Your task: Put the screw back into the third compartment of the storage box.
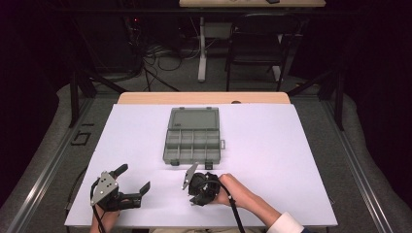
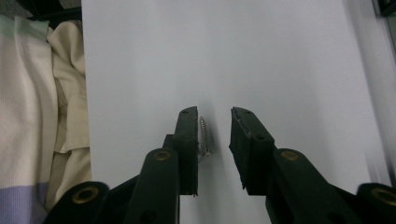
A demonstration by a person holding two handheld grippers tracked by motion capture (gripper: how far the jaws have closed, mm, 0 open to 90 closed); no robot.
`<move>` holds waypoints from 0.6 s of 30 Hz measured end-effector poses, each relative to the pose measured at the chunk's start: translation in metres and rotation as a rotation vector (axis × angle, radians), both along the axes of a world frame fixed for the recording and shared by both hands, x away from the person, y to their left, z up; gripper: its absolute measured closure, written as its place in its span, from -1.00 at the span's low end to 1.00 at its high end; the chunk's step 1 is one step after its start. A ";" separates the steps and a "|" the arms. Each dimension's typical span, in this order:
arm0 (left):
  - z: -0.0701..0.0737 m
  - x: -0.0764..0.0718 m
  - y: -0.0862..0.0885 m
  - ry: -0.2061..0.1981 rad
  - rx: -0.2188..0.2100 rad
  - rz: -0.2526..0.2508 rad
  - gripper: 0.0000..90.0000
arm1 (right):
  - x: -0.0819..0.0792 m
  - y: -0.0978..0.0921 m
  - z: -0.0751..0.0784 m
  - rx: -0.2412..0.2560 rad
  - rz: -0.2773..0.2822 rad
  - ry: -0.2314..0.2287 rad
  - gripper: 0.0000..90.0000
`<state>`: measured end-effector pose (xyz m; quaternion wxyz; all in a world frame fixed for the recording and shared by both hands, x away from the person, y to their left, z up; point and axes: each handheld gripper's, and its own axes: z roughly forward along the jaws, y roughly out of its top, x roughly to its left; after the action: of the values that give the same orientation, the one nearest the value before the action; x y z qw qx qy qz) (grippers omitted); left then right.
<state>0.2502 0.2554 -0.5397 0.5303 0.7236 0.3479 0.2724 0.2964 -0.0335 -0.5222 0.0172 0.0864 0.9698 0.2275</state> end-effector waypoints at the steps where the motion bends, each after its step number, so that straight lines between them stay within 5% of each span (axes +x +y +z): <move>1: 0.000 0.000 0.000 0.000 0.000 -0.001 -1.00 | 0.000 0.001 0.000 -0.010 0.004 0.001 0.64; 18: 0.000 0.000 0.000 -0.001 0.002 -0.001 -1.00 | 0.008 0.011 -0.009 -0.122 0.032 0.045 0.83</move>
<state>0.2501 0.2555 -0.5396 0.5300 0.7241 0.3470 0.2727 0.3041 -0.0222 -0.5313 -0.0032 0.0749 0.9832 0.1664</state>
